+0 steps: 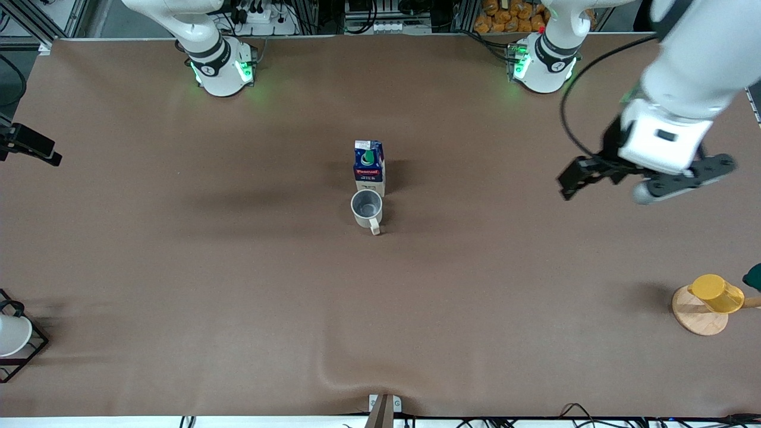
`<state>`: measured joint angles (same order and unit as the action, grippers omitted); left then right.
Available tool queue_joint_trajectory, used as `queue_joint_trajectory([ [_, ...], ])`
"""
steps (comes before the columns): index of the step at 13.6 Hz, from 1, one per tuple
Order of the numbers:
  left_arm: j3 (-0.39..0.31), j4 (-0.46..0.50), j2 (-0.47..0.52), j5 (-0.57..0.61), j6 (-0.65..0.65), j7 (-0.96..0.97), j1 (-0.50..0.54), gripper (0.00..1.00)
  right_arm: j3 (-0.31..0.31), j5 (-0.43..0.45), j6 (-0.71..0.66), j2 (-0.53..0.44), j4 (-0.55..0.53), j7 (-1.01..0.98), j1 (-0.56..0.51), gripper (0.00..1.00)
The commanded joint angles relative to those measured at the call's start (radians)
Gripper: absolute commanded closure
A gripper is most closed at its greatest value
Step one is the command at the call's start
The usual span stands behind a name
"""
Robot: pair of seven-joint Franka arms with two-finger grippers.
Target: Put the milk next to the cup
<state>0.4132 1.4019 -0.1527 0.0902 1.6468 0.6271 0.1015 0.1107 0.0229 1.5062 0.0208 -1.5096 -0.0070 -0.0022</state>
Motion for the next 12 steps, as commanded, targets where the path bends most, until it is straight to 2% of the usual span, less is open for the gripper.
queue_joint_trajectory([
  [1,0.015,0.034,0.044,0.016,-0.053,-0.059,0.052,0.0,-0.005,-0.012,-0.006,-0.001,0.012,0.019,-0.004,0.0],
  [3,0.013,0.035,0.054,0.016,-0.091,-0.084,0.067,0.0,0.003,-0.072,-0.006,-0.001,0.012,0.016,-0.021,0.0],
  [5,0.01,0.035,0.068,0.003,-0.111,-0.15,0.082,0.0,0.001,-0.084,-0.004,0.001,0.012,0.007,-0.033,0.0],
  [6,-0.037,0.038,0.087,0.003,-0.111,-0.18,0.064,0.0,0.001,-0.084,-0.007,0.001,0.012,0.005,-0.032,0.0],
  [8,-0.191,0.037,0.096,-0.038,-0.113,-0.274,-0.021,0.0,0.001,-0.074,-0.009,0.001,0.012,0.004,-0.032,0.0],
  [9,-0.227,0.039,0.097,-0.04,-0.119,-0.341,-0.042,0.0,0.0,-0.07,-0.011,0.001,0.012,0.004,-0.032,0.0],
  [12,-0.24,0.035,0.104,-0.041,-0.134,-0.368,-0.039,0.0,0.0,-0.067,-0.011,-0.001,0.014,0.004,-0.028,0.0],
])
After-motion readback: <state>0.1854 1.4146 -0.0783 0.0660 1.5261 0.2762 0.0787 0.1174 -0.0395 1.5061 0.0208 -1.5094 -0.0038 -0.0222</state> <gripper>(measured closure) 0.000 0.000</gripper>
